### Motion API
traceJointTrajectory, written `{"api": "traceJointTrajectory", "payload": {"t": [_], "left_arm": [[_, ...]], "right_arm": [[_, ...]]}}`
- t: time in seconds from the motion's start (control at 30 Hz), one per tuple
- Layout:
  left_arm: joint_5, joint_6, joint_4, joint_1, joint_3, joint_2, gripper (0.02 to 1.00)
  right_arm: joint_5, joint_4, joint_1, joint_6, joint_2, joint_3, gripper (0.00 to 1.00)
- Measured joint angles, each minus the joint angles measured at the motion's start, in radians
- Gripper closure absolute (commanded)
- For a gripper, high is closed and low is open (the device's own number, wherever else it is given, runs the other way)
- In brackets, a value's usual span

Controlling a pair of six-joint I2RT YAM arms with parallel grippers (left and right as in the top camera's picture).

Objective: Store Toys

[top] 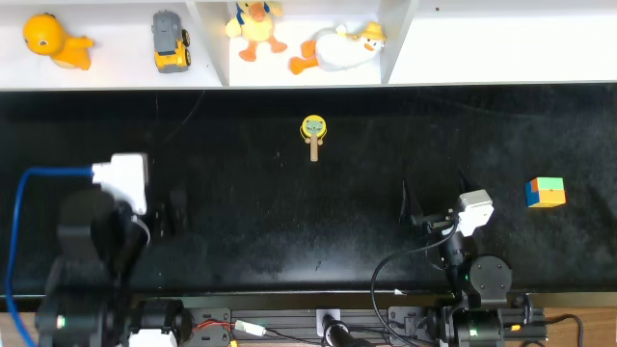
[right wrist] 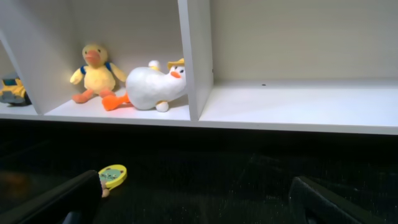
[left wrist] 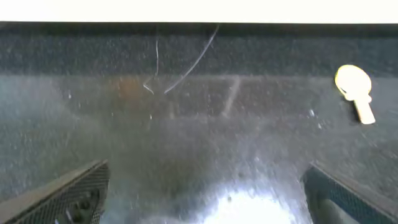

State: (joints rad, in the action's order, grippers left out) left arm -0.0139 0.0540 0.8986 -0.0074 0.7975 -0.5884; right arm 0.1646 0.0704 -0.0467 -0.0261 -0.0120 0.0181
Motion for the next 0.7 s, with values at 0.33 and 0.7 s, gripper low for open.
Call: {"api": "traceJointTrajectory", "payload": {"t": [0.33, 0.7], "left_arm": [[-0.012, 0.016, 0.104, 0.000, -0.008, 0.018, 0.020], [-0.015, 0.019, 0.054, -0.021, -0.063, 0.055, 0.020]], "right_arm": [[0.000, 0.000, 0.000, 0.000, 0.000, 0.000, 0.005], [0.000, 0.000, 0.000, 0.000, 0.000, 0.000, 0.005]]}}
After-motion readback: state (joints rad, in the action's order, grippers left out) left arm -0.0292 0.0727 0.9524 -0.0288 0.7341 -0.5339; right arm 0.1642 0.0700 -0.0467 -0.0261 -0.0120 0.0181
